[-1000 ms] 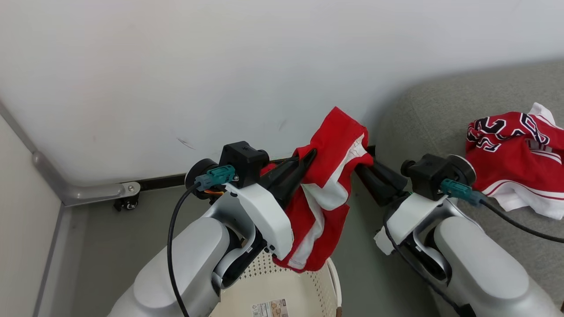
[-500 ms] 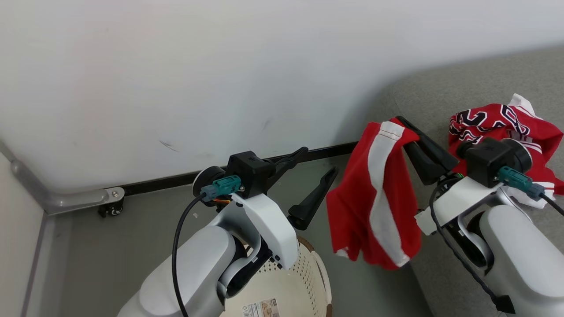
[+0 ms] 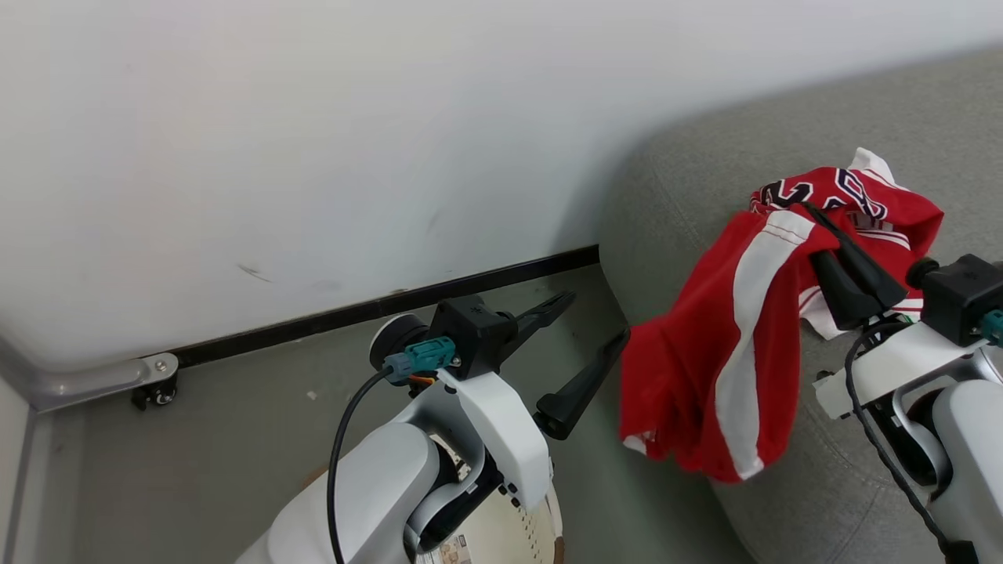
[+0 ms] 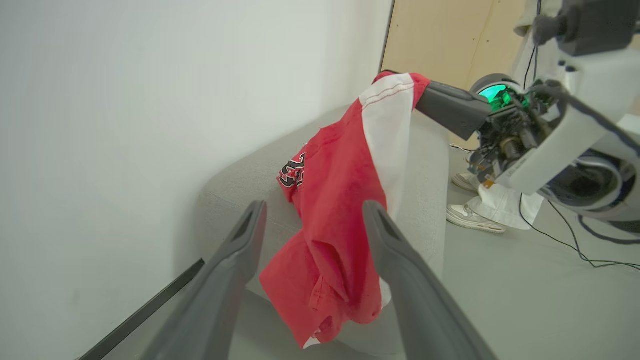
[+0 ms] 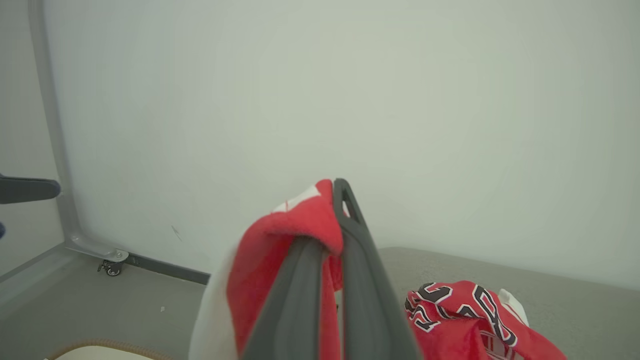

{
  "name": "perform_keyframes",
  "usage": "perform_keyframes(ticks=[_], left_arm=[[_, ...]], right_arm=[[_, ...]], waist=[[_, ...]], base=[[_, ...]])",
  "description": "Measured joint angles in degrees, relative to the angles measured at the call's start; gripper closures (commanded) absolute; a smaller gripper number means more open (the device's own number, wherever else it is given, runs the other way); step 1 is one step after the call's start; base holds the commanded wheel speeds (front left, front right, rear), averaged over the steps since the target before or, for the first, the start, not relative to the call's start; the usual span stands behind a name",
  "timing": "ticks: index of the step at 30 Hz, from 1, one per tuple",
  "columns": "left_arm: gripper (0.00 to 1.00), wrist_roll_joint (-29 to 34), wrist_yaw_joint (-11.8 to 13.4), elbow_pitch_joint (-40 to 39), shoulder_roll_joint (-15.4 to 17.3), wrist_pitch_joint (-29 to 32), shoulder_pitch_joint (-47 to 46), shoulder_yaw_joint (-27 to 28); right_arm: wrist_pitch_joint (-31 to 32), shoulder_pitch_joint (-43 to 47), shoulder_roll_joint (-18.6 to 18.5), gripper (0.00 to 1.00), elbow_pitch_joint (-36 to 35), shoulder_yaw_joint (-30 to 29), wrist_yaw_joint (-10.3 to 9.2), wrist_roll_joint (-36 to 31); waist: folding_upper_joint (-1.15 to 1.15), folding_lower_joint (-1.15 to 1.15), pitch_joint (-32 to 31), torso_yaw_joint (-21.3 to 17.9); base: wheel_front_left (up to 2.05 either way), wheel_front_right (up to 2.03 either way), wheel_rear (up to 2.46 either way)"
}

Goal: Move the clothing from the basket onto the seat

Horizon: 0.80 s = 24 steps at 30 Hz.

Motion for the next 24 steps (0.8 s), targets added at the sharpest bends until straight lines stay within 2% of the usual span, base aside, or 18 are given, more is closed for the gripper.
perform_keyframes(ticks=[14, 24], left_arm=[[0.0, -0.2, -0.5, -0.4, -0.4, -1.5, 1.7, -1.3], [0.0, -0.2, -0.4, -0.4, -0.4, -3.0, 2.4, -1.4]], right_arm=[[0.2, 2.3, -1.4, 1.0, -3.7, -1.5, 0.0, -0.4], [2.1, 2.3, -2.8, 1.0, -4.7, -0.5, 0.0, 2.2]], waist=[[0.0, 0.0, 0.4, -5.3], [0.0, 0.0, 0.9, -8.9]], base=[[0.0, 0.0, 0.0], [0.0, 0.0, 0.0]])
